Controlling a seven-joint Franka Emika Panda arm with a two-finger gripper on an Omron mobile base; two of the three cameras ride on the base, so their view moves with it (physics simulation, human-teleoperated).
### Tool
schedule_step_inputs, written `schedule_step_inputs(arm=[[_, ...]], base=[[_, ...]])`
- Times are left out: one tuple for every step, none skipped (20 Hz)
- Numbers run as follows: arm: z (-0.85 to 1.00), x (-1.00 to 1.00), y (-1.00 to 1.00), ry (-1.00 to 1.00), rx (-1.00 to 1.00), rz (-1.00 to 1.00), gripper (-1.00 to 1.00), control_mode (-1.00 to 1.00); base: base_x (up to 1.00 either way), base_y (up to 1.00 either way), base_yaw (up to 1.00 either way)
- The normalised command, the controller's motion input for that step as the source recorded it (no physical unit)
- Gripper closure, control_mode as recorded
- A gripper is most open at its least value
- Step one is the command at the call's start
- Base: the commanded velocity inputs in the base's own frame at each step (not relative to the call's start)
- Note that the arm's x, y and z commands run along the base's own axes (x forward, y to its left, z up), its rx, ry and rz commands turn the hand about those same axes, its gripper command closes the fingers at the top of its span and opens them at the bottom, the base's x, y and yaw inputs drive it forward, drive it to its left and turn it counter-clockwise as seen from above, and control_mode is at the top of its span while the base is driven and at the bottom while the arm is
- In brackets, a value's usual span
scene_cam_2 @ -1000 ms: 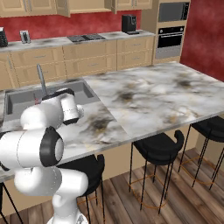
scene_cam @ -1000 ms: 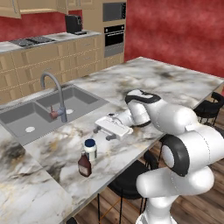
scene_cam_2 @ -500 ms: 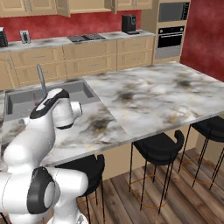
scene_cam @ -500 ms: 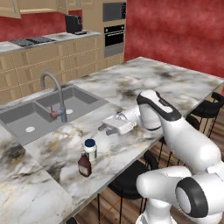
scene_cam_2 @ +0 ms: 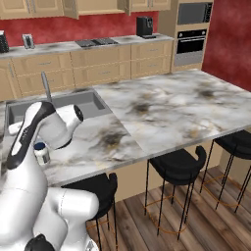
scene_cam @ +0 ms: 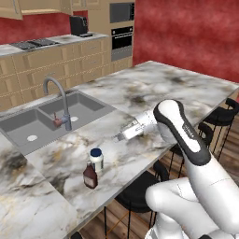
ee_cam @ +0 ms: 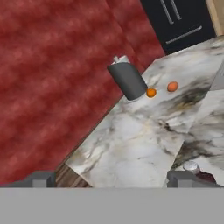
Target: Move the ketchup and mayonnaise from the cabinet to the dining counter.
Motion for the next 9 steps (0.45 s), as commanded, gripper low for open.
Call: schedule_step_inputs(arm=[[0.23, -0.43, -0.15, 0.18, -0.15, -0.29, -1.0, -1.0], [0.22, -0.38, -0.14, 0.23, -0.14, -0.3, -1.0, -1.0], [0.24, -0.39, -0.15, 0.24, -0.13, -0.3, -1.0, -1.0], [0.23, -0.37, -0.15, 0.27, -0.13, -0.3, -1.0, -1.0], [0.21, -0.35, -0.18, 0.36, -0.13, -0.29, -1.0, -1.0], [0.23, -0.33, -0.19, 0.38, -0.14, -0.28, -1.0, -1.0], [0.24, -0.28, -0.18, 0.42, -0.16, -0.27, -1.0, -1.0], [0.26, -0.27, -0.17, 0.45, -0.18, -0.23, -1.0, -1.0], [0.28, -0.28, -0.17, 0.45, -0.2, -0.2, -1.0, -1.0]], base=[[0.0, 0.0, 0.0], [0.0, 0.0, 0.0], [0.0, 0.0, 0.0], [0.0, 0.0, 0.0], [0.0, 0.0, 0.0], [0.0, 0.0, 0.0], [0.0, 0.0, 0.0], [0.0, 0.0, 0.0], [0.0, 0.0, 0.0]])
